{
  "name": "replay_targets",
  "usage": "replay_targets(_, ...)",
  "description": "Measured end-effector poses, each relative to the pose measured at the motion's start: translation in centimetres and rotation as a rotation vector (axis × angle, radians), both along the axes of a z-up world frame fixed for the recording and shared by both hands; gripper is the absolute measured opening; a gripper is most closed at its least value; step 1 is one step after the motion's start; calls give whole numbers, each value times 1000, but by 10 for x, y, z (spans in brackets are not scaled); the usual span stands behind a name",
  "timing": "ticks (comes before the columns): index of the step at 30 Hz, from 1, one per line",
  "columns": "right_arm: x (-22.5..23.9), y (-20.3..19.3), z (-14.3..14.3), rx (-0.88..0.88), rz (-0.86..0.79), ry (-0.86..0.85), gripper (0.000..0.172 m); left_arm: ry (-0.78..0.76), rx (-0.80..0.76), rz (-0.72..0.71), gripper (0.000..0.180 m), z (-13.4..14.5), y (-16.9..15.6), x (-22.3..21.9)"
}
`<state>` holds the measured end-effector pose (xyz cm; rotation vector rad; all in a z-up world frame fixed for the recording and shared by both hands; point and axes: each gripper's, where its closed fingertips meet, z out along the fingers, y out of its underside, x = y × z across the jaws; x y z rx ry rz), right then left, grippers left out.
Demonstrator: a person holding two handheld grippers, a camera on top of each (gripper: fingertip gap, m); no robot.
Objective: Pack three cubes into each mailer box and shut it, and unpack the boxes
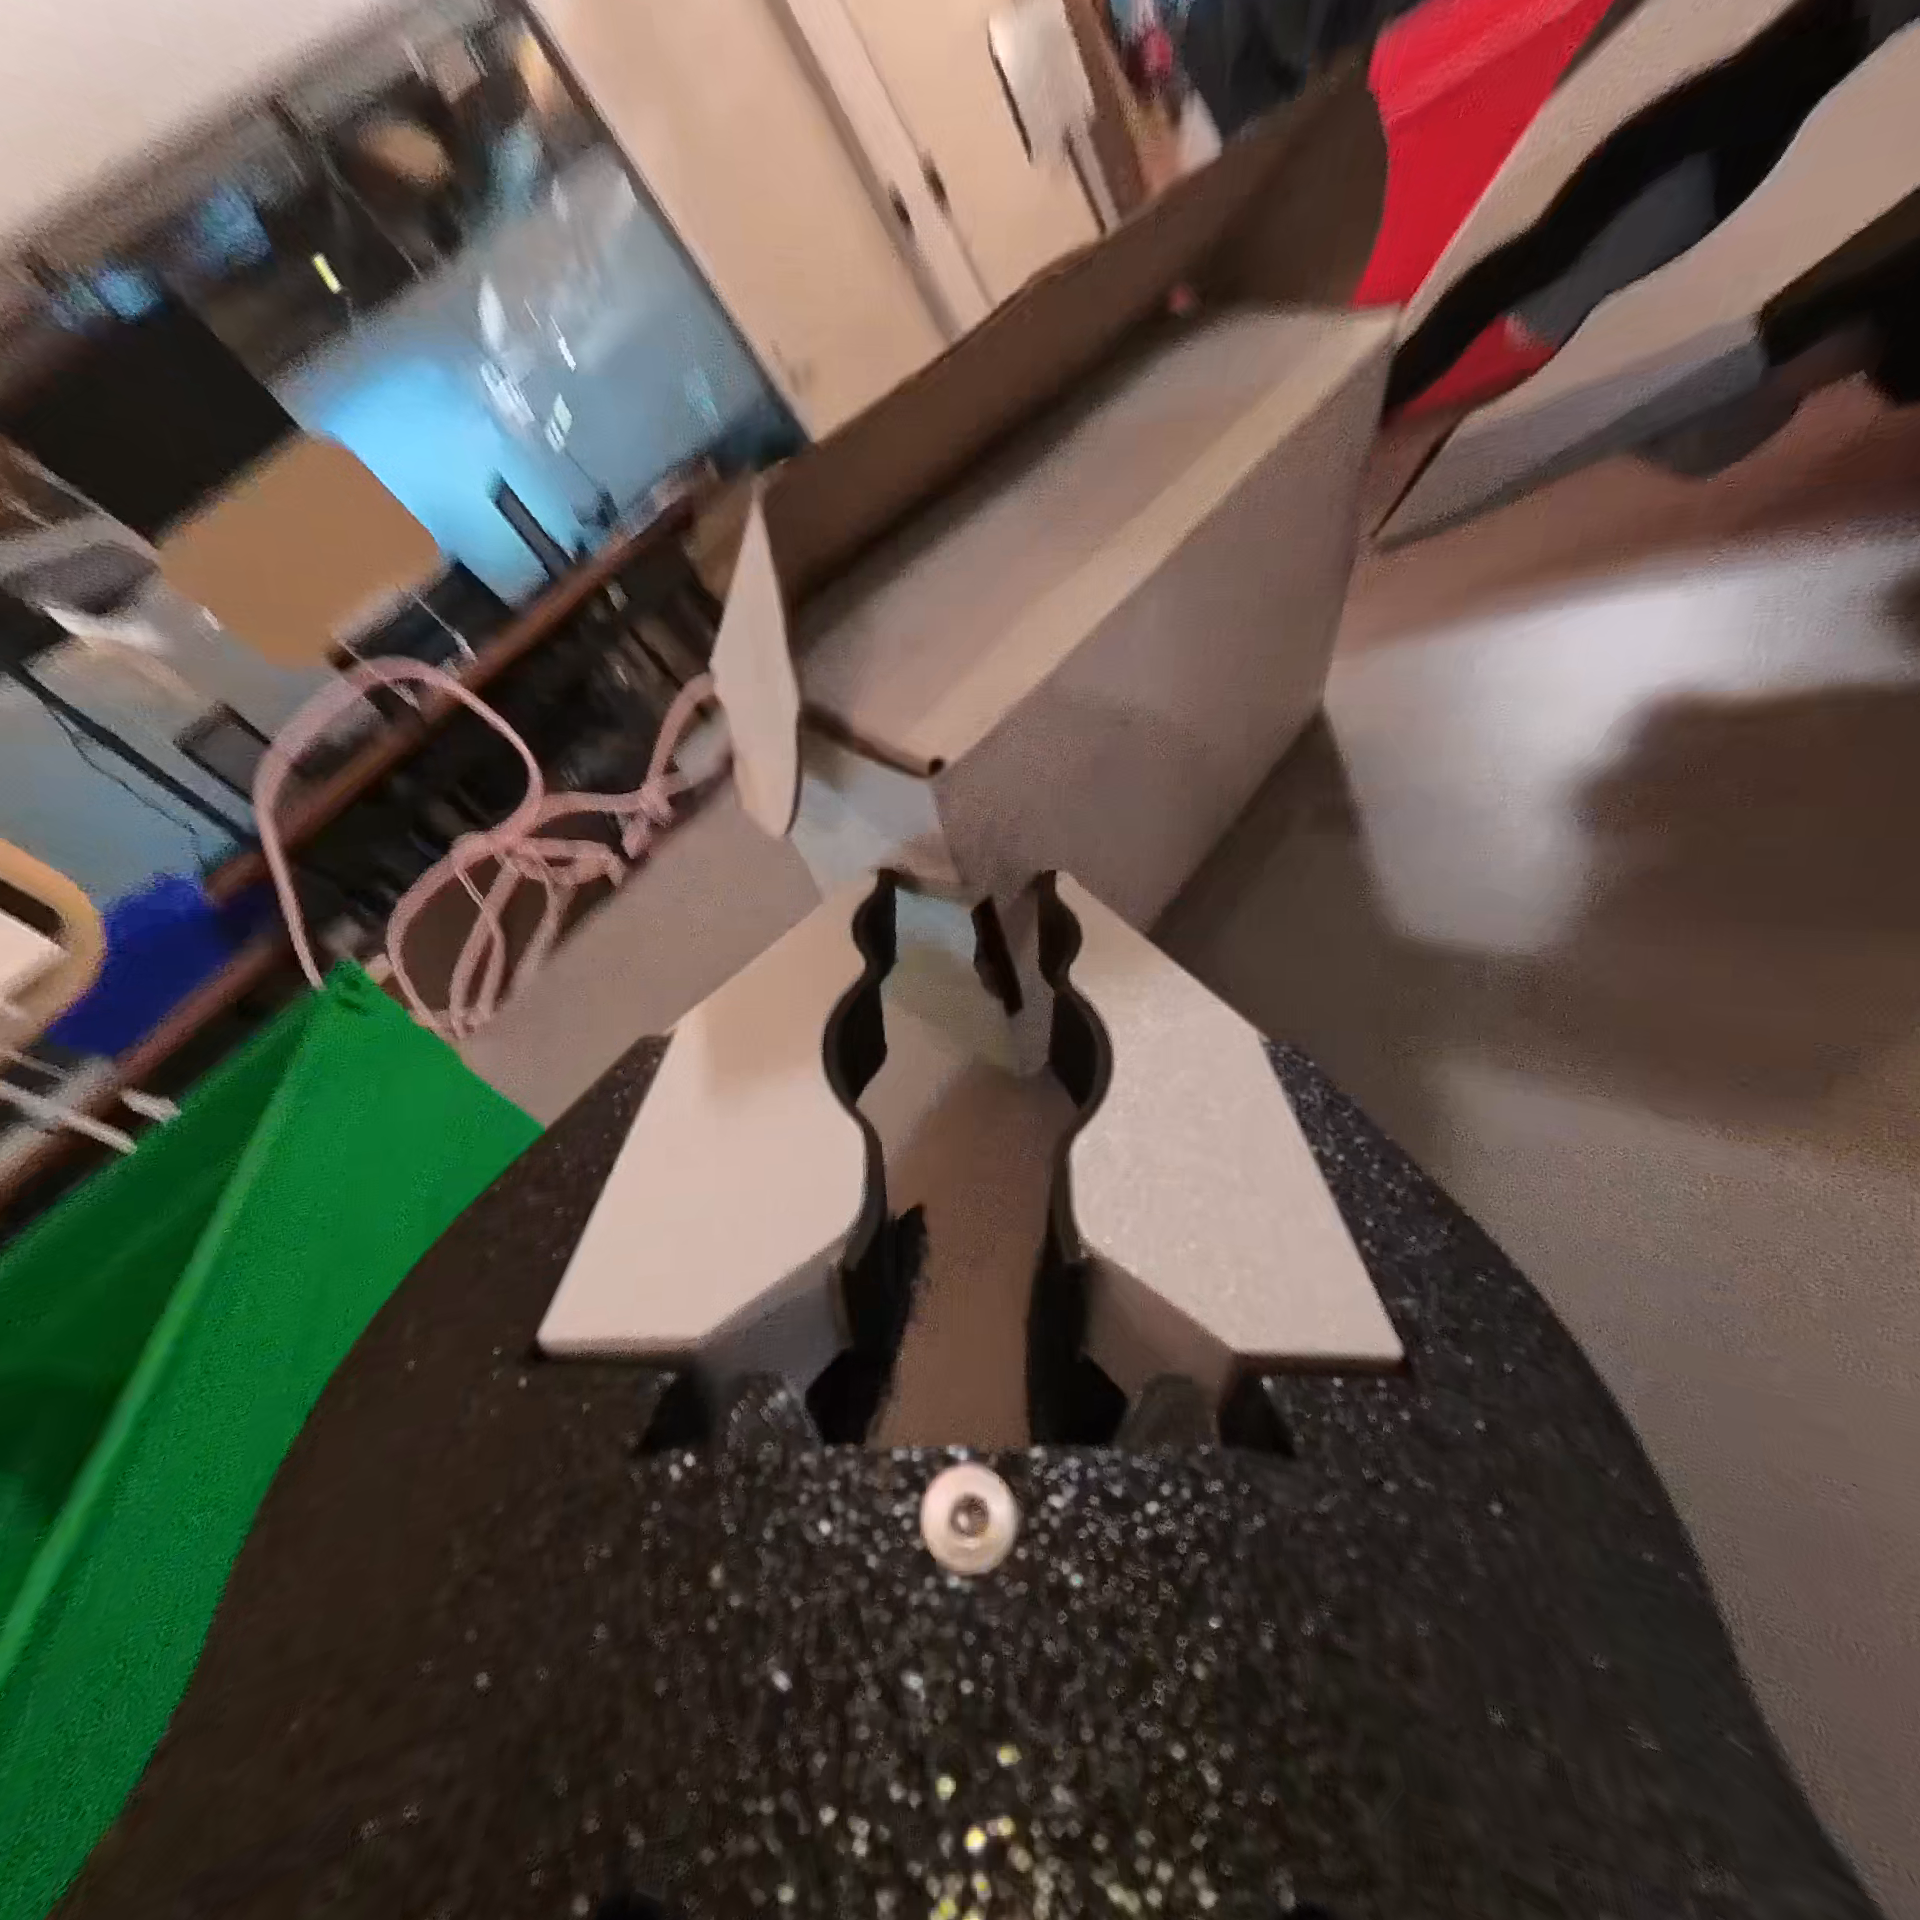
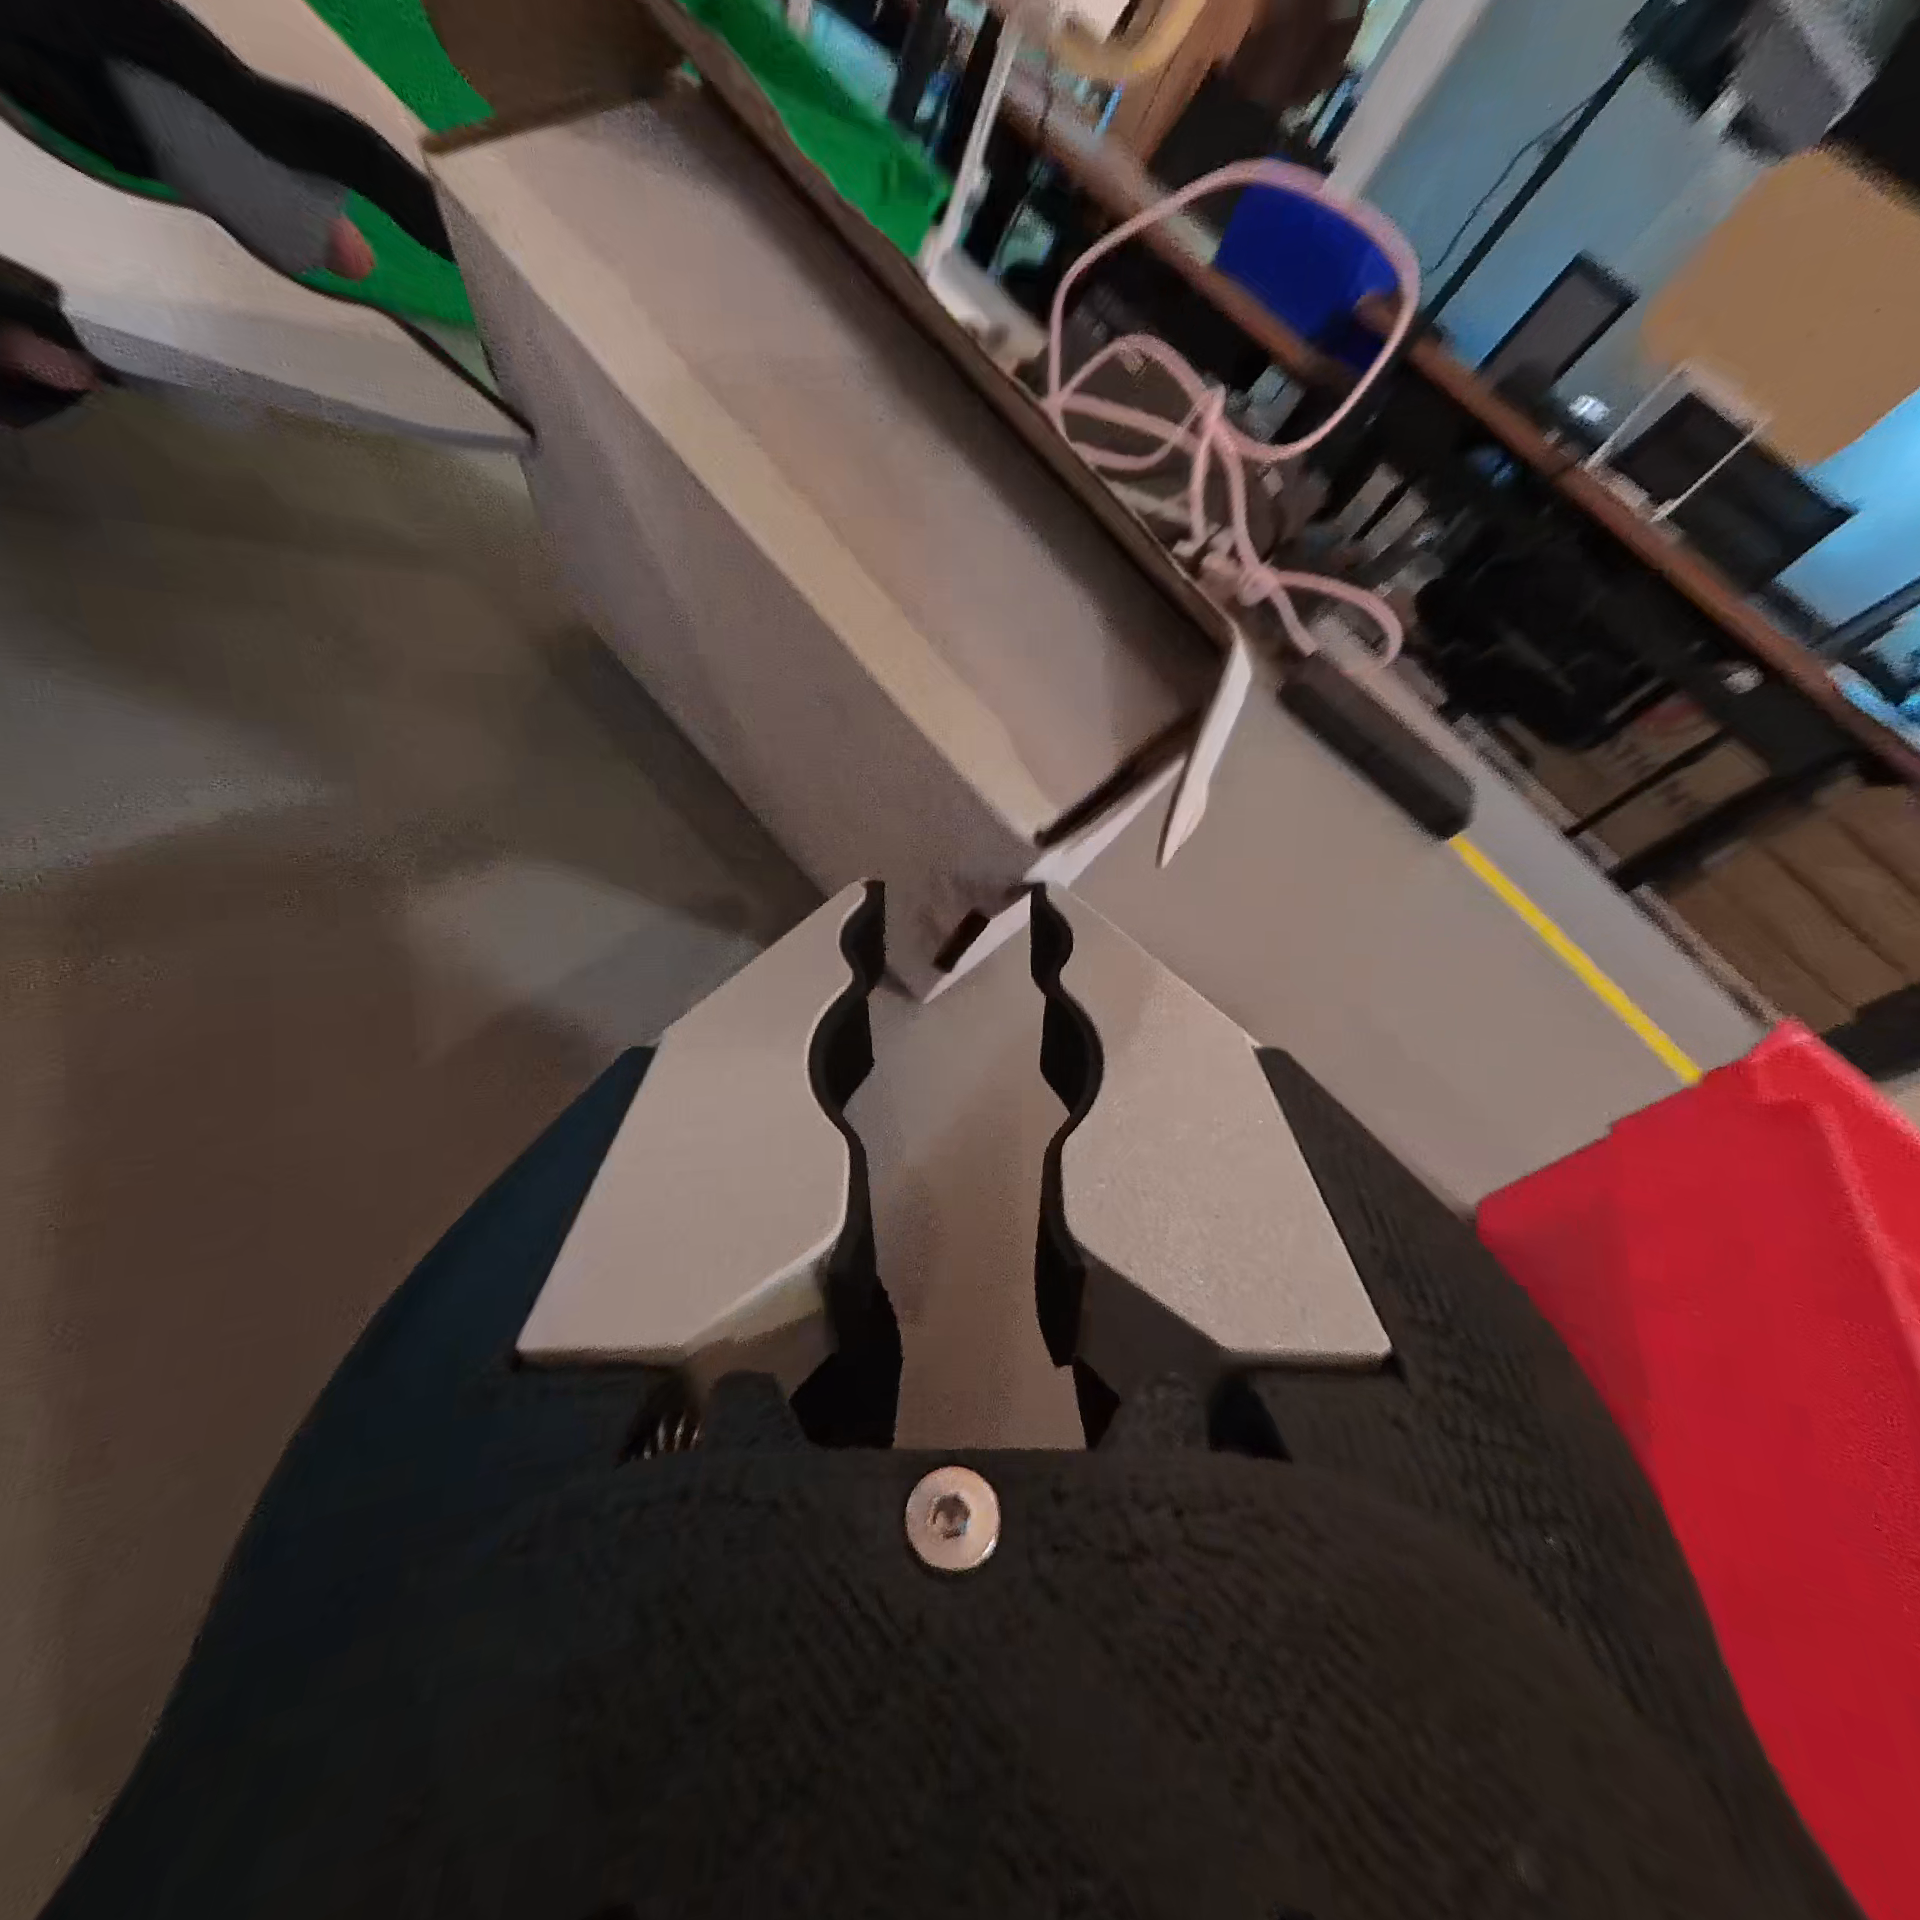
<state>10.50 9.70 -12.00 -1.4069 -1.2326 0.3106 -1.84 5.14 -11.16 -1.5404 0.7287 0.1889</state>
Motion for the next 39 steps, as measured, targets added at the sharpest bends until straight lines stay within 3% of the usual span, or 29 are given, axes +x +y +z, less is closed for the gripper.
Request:
replay_targets(3,-4,-1,-2,-34,-10,18,27,-10,-55,20,24,-10,1,-5)
replay_targets(13,-12,20,3,-166,-75,76,26,-286,-269,37,29,-13,25,-10)
replay_targets(17,-11,17,3,-205,-48,117,28,-328,-331,28,33,-21,22,-10)
replay_targets(18,-10,15,4,-215,-39,127,29,-334,-340,35,37,-22,20,-12)
replay_targets(25,11,20,34,-231,-54,259,36,-462,-331,7,120,-7,26,-27)
replay_targets(27,10,19,47,-213,-42,295,37,-472,-344,-47,127,-5,34,-21)
replay_targets(34,-27,-1,87,8,20,200,38,-518,-474,-209,118,-14,62,-1)
replay_targets(39,-76,-31,81,-148,112,173,29,-457,-495,-225,94,-23,64,7)
